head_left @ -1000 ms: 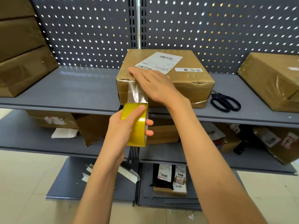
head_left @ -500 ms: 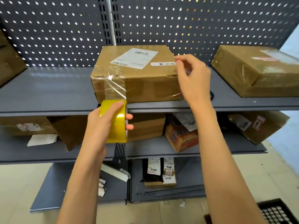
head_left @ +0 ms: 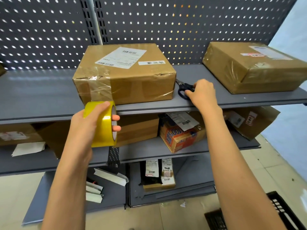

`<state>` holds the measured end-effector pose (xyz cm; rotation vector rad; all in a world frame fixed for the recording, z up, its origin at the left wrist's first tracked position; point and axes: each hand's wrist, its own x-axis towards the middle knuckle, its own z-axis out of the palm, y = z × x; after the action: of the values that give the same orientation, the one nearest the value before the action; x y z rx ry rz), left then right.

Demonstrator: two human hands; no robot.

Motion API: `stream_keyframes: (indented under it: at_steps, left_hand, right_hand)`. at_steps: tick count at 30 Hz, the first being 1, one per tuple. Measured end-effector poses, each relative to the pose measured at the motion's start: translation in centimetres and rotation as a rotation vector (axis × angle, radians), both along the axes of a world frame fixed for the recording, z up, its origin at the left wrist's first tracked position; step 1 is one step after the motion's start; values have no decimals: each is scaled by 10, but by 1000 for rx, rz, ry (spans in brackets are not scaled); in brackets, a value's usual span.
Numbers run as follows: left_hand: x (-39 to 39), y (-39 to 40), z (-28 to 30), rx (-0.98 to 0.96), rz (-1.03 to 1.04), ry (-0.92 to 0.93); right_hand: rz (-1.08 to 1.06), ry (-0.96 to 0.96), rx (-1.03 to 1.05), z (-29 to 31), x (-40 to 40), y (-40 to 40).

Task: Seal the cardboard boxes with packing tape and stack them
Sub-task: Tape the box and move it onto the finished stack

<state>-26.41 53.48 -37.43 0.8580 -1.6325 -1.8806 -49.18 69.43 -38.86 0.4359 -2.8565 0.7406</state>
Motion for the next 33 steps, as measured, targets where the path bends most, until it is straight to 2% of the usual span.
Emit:
stream_keyframes:
  at_steps: [8, 10, 12, 15, 17, 21, 26, 33]
  left_hand:
    - [1, 0, -3, 0, 27, 2]
    - [1, 0, -4, -3, 30, 1]
    - [2, 0, -4, -2, 37, -1]
    - [2, 1, -4, 9, 43, -2]
    - [2, 1, -5, 18, 46, 7]
    - [4, 2, -6, 16, 42, 19]
    - [6, 2, -7, 15, 38, 21]
    - [6, 4, -9, 29, 50, 47]
  right_hand:
    - [-45, -10, -16, -5, 1, -4]
    - [-38, 1, -132, -3, 9, -2]
    - [8, 11, -334, 3, 19, -4]
    - [196, 108, -540, 20, 39, -11]
    - [316, 169, -532, 29, 50, -18]
    - [443, 153, -452, 25, 66, -30]
    - [561, 39, -385, 20, 86, -39]
    - [637, -191, -276, 26, 91, -12]
